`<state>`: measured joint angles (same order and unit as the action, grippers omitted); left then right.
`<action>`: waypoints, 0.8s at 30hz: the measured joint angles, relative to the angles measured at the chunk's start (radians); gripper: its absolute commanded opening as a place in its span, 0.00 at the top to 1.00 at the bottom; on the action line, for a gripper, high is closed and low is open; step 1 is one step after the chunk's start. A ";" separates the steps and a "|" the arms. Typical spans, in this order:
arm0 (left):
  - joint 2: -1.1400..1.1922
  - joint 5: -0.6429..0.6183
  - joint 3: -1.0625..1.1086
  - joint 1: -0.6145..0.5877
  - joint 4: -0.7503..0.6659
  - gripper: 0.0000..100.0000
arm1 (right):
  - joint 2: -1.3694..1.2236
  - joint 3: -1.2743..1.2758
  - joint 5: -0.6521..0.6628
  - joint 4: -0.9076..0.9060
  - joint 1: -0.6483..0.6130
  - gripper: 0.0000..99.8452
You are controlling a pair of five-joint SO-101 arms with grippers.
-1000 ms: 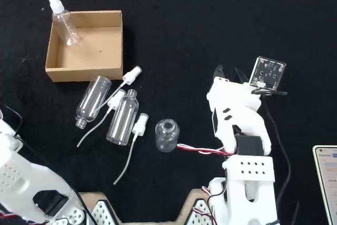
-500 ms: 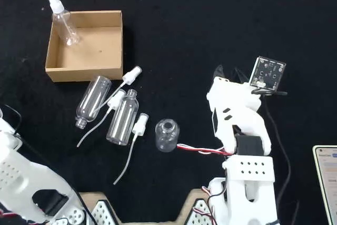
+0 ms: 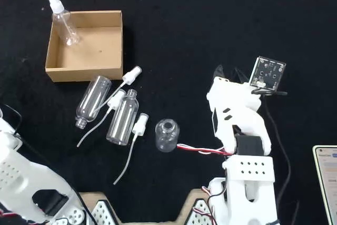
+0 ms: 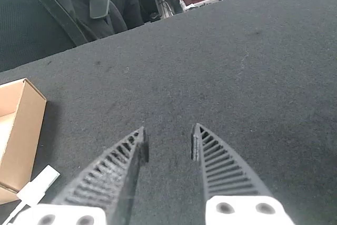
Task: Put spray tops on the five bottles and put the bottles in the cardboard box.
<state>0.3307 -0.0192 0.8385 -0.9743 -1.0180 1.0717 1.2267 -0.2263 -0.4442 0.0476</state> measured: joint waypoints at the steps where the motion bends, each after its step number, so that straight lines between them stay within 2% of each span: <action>1: 0.000 0.000 0.000 0.000 0.000 0.65 | 0.000 0.000 0.000 0.000 0.000 0.86; 7: 0.000 0.000 0.000 0.000 -0.002 0.65 | 0.000 0.000 0.000 0.000 0.000 0.86; 12: -0.008 0.000 0.009 0.002 -0.091 0.65 | 0.000 0.000 0.000 0.000 0.000 0.86; 24: -0.017 0.000 0.032 0.023 -0.083 0.65 | 0.000 0.000 0.000 0.000 0.000 0.86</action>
<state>0.3138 -0.0192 0.8707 -0.9513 -1.1009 1.0717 1.2267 -0.2263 -0.4442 0.0476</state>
